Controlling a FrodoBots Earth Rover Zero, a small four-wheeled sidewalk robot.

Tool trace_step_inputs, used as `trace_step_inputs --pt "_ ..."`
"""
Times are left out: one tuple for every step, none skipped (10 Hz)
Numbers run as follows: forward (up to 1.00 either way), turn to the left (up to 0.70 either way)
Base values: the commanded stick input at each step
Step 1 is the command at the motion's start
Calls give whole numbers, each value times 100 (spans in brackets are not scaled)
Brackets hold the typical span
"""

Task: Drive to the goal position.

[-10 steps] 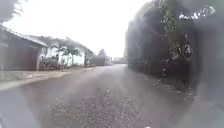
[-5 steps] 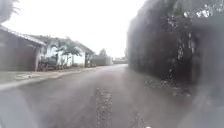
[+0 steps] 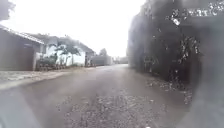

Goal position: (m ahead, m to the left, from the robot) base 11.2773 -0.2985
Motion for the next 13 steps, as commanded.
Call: trace_step_inputs --pt "70 0" --pt "70 0" --pt "70 0" --pt "70 0" --pt "70 0" --pt "70 0" --pt "70 0" --pt "70 0" --pt "70 0" --pt "70 0" --pt "70 0" --pt "70 0" --pt "70 0"
